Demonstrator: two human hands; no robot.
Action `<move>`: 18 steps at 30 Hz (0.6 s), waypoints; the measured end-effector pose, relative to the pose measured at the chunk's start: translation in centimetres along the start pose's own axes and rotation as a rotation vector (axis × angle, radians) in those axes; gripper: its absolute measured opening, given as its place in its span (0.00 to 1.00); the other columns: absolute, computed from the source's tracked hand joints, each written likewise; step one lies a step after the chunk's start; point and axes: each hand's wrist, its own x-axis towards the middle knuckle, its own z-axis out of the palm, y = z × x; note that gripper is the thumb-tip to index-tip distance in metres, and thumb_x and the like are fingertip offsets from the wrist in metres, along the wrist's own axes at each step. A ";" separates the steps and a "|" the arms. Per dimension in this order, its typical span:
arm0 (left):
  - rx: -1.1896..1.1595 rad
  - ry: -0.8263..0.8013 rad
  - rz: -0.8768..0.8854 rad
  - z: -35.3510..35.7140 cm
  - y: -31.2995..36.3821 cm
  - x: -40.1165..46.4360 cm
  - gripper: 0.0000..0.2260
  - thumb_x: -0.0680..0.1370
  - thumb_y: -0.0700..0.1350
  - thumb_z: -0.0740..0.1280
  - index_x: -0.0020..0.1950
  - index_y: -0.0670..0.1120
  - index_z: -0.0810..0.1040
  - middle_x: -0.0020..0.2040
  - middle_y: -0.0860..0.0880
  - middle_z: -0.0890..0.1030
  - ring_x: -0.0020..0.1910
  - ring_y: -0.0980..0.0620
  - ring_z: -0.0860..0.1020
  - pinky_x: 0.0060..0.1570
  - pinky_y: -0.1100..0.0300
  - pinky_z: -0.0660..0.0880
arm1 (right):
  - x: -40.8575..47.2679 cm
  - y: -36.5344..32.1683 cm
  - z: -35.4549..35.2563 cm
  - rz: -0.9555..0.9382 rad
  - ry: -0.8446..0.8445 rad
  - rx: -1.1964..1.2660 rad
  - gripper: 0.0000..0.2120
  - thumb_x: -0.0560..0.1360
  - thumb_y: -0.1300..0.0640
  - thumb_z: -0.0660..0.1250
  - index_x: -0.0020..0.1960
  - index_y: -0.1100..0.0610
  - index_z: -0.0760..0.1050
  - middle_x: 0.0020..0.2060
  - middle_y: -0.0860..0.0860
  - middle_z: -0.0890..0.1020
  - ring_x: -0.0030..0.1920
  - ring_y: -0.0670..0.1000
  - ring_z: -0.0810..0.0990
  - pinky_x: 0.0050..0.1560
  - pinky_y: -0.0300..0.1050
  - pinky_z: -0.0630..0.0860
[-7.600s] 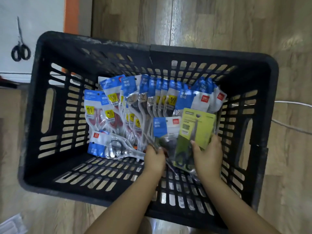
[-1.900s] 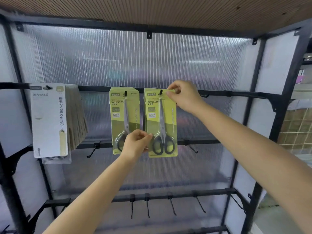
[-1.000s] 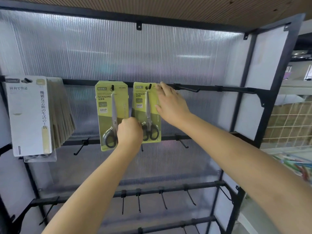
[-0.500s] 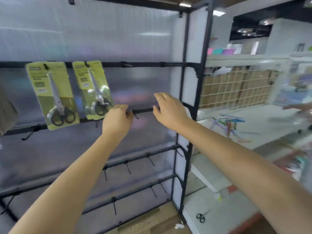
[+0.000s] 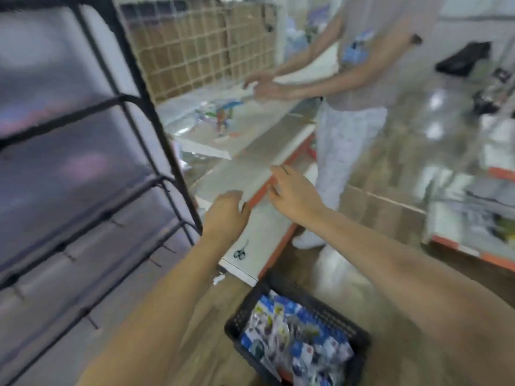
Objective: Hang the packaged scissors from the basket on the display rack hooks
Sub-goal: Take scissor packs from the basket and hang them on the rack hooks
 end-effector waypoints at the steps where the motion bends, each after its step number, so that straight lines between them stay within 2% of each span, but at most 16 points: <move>1: -0.012 -0.065 0.015 2.4 0.5 -0.7 0.17 0.80 0.46 0.59 0.67 0.40 0.71 0.65 0.41 0.74 0.64 0.43 0.72 0.60 0.56 0.66 | -1.6 2.2 0.8 0.062 -0.021 0.023 0.19 0.78 0.58 0.58 0.67 0.62 0.66 0.60 0.59 0.73 0.58 0.61 0.73 0.53 0.50 0.70; 3: -0.021 -0.195 0.020 7.0 1.1 -2.4 0.18 0.80 0.46 0.59 0.68 0.40 0.70 0.67 0.42 0.73 0.65 0.45 0.71 0.61 0.56 0.66 | -4.9 6.0 2.6 0.199 -0.082 0.067 0.19 0.79 0.58 0.57 0.68 0.63 0.65 0.61 0.59 0.73 0.58 0.60 0.73 0.53 0.48 0.70; 5: -0.026 -0.322 0.011 10.8 1.3 -4.3 0.18 0.81 0.46 0.59 0.69 0.40 0.69 0.69 0.43 0.71 0.66 0.46 0.70 0.63 0.59 0.63 | -8.5 9.2 5.1 0.324 -0.126 0.111 0.19 0.79 0.58 0.57 0.68 0.62 0.65 0.60 0.59 0.74 0.56 0.59 0.74 0.50 0.46 0.69; 8: 0.069 -0.535 0.059 15.8 0.4 -7.5 0.17 0.82 0.46 0.56 0.68 0.40 0.70 0.66 0.44 0.73 0.65 0.47 0.70 0.57 0.62 0.61 | -14.0 12.9 9.6 0.542 -0.219 0.150 0.19 0.80 0.57 0.56 0.70 0.59 0.63 0.62 0.57 0.73 0.58 0.58 0.74 0.53 0.49 0.70; 12: 0.036 -0.800 -0.011 24.1 -3.2 -11.2 0.15 0.82 0.46 0.56 0.64 0.40 0.71 0.64 0.45 0.74 0.61 0.46 0.73 0.59 0.56 0.67 | -21.8 16.5 16.9 0.807 -0.315 0.245 0.18 0.81 0.56 0.56 0.69 0.59 0.65 0.61 0.53 0.73 0.59 0.55 0.74 0.53 0.47 0.72; 14: 0.036 -0.865 -0.063 27.8 -4.9 -12.9 0.13 0.81 0.45 0.57 0.60 0.39 0.73 0.56 0.45 0.76 0.54 0.47 0.75 0.55 0.55 0.69 | -26.0 17.7 20.8 0.954 -0.362 0.299 0.15 0.81 0.55 0.56 0.67 0.56 0.66 0.57 0.51 0.75 0.52 0.52 0.77 0.49 0.47 0.76; 16: 0.050 -0.921 -0.069 31.3 -6.8 -14.6 0.08 0.81 0.45 0.58 0.57 0.45 0.72 0.48 0.50 0.75 0.43 0.54 0.73 0.50 0.57 0.70 | -29.9 18.6 24.5 1.042 -0.399 0.324 0.08 0.81 0.55 0.56 0.58 0.54 0.67 0.48 0.50 0.75 0.42 0.50 0.76 0.41 0.46 0.75; 18: 0.033 -0.977 -0.116 35.0 -9.1 -16.2 0.10 0.81 0.46 0.59 0.59 0.44 0.73 0.51 0.48 0.77 0.47 0.53 0.75 0.47 0.59 0.70 | -33.3 19.5 28.3 1.122 -0.404 0.348 0.06 0.80 0.55 0.56 0.55 0.54 0.68 0.48 0.50 0.75 0.43 0.49 0.74 0.43 0.45 0.73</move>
